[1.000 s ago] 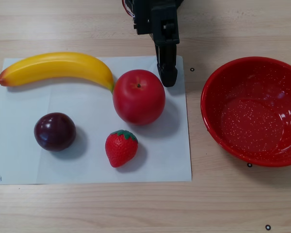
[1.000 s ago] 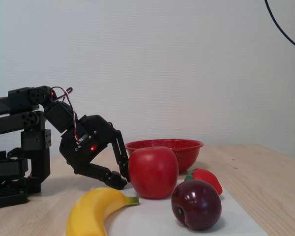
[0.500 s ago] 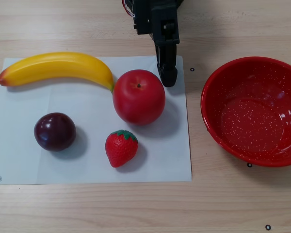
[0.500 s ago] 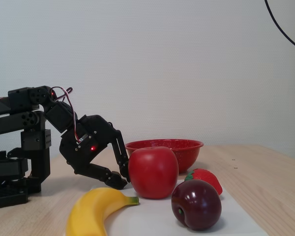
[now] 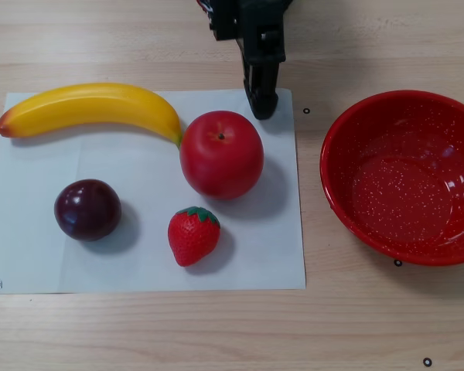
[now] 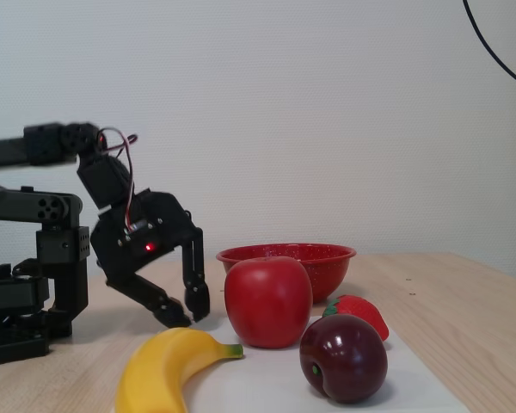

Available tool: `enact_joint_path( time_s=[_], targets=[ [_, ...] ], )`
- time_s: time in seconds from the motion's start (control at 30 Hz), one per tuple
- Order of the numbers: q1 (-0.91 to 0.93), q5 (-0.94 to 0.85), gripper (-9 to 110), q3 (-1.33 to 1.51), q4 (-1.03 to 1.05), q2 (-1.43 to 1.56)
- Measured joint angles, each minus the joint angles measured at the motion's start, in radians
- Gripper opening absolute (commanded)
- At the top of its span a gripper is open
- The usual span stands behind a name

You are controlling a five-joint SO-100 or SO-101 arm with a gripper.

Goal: Grasp the banana and put it in the red bowl.

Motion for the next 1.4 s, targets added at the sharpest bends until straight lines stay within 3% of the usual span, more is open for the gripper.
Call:
enact_joint_path(
  time_s=[0.47, 1.4],
  targets=[
    [-0.221, 0.178, 0, -0.454, 0.253, -0.367],
    [-0.810, 0.592, 0, -1.212, 0.538, -1.092]
  ],
)
